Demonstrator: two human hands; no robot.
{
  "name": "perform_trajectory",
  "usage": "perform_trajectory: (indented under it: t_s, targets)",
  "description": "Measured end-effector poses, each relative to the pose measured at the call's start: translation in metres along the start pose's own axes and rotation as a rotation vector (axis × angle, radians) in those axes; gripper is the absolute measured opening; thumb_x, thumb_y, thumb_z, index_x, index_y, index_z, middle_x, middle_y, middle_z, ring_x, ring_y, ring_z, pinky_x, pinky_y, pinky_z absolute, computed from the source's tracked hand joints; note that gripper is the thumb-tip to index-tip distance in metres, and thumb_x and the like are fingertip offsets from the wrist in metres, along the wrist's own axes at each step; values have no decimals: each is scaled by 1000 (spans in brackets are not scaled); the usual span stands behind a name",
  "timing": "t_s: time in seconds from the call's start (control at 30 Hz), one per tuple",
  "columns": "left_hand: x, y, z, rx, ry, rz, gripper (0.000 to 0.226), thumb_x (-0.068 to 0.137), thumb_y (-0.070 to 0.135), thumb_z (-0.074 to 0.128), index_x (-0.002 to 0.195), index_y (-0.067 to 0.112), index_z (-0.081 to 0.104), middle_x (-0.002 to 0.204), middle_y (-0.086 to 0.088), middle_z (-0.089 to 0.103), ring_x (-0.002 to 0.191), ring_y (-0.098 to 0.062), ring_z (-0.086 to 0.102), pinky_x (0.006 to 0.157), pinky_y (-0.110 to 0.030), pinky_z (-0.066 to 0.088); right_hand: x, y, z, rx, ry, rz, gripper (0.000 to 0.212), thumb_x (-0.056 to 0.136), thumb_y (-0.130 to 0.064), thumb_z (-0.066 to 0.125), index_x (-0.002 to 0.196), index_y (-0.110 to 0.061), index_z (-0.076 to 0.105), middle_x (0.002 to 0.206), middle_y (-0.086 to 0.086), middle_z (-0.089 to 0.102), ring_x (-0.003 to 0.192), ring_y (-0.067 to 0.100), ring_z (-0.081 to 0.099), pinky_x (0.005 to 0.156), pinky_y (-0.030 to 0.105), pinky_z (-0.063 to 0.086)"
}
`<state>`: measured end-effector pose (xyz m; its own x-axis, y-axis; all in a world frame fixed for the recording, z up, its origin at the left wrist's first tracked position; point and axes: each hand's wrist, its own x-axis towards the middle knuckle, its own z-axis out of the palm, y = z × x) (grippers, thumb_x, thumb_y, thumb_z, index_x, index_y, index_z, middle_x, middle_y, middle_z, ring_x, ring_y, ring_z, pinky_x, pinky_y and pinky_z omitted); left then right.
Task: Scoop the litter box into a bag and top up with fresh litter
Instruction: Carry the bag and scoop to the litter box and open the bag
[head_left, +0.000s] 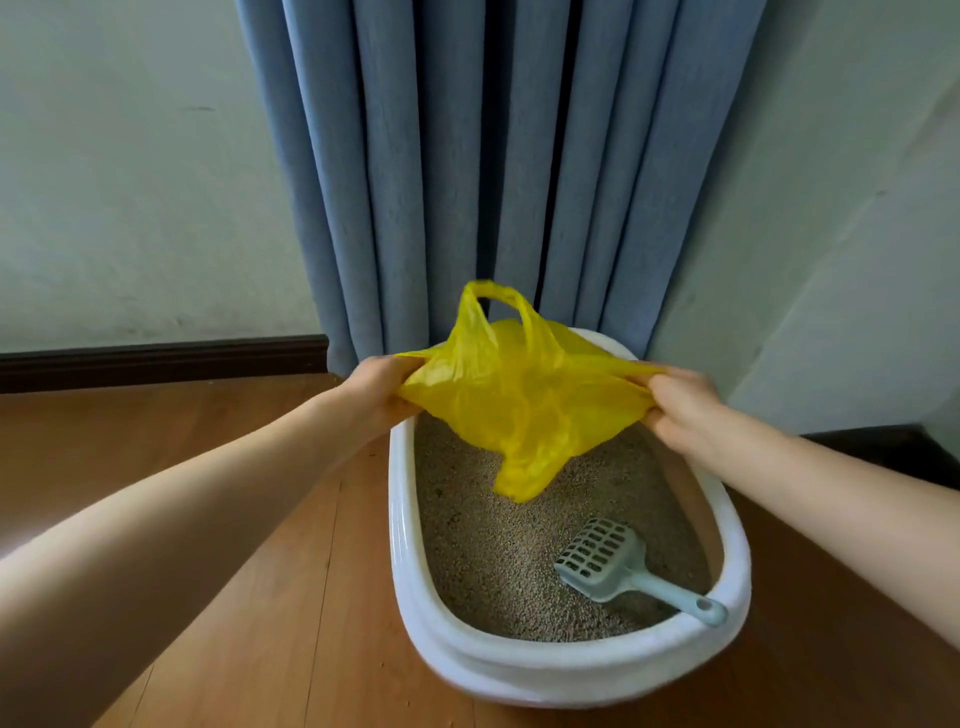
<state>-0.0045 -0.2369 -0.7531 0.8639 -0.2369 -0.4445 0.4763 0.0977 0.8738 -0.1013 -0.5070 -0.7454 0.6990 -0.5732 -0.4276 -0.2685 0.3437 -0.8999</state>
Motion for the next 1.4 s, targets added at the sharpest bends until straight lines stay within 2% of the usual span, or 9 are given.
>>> perform_trajectory:
  t_s: [0.17, 0.37, 0.47, 0.53, 0.63, 0.87, 1.07, 1.23, 1.4]
  targets:
    - [0, 13, -1, 364, -26, 48, 40, 79, 1, 70, 113, 17, 57, 114, -11, 60, 99, -21, 62, 78, -33, 57, 5, 2, -11, 29, -48, 124, 30, 99, -4, 44, 127, -6, 52, 106, 17, 64, 71, 22, 61, 49, 39, 53]
    - [-28, 60, 50, 598, -41, 637, 33, 85, -9, 51, 88, 20, 67, 96, 0, 66, 93, -11, 62, 80, -22, 48, -8, 1, 3, -110, -226, 161, 22, 98, -16, 45, 108, -9, 64, 94, 15, 68, 82, 29, 63, 70, 40, 53]
    - [-48, 54, 80, 895, -281, 750, 19, 86, 16, 67, 104, 20, 66, 103, 4, 65, 93, -9, 61, 78, -15, 48, -16, 1, 19, -210, -299, 115, 27, 95, -10, 49, 118, -10, 63, 95, 15, 69, 85, 30, 64, 87, 46, 52]
    - [-50, 36, 91, 1237, -399, 759, 45, 77, 31, 75, 118, 27, 56, 112, 5, 53, 92, -12, 57, 72, -19, 49, -23, 4, 28, -270, -387, 42, 26, 92, -8, 53, 115, -10, 64, 97, 17, 70, 87, 30, 65, 87, 46, 52]
    - [-34, 18, 85, 1485, -307, 791, 41, 82, 16, 63, 120, 21, 50, 112, -2, 46, 89, -23, 57, 69, -33, 51, -29, 5, 32, -490, -367, -171, 16, 84, -11, 63, 100, -12, 66, 99, 19, 69, 91, 33, 65, 87, 47, 52]
    - [-15, 41, 42, 1415, 11, 690, 30, 88, -4, 41, 102, 15, 59, 94, -2, 51, 91, -22, 54, 63, -25, 37, -24, 4, 11, -1035, -283, -541, 13, 81, -8, 63, 89, -17, 63, 90, 2, 64, 83, 25, 61, 72, 38, 50]
    - [-18, 55, 25, 247, -71, 22, 9, 88, 10, 50, 85, 9, 58, 77, -5, 55, 67, -18, 58, 49, -23, 50, -8, 3, 0, -990, -100, -448, 22, 86, -13, 61, 107, -16, 68, 116, 8, 64, 96, 21, 57, 73, 26, 40]
    - [-13, 47, 3, 587, -280, 80, 32, 82, -6, 58, 69, 20, 45, 71, -4, 50, 65, -19, 53, 52, -27, 45, -1, -1, -8, -808, -26, -241, 28, 89, -8, 58, 118, -7, 60, 103, 13, 60, 80, 23, 54, 52, 26, 46]
    - [-2, 32, -18, 671, -280, 192, 53, 82, -19, 43, 50, 23, 51, 59, 3, 48, 56, -13, 46, 50, -25, 42, -4, -10, -7, -71, -371, 149, 38, 98, 8, 33, 131, -2, 47, 78, 12, 70, 56, 16, 70, 50, 25, 57]
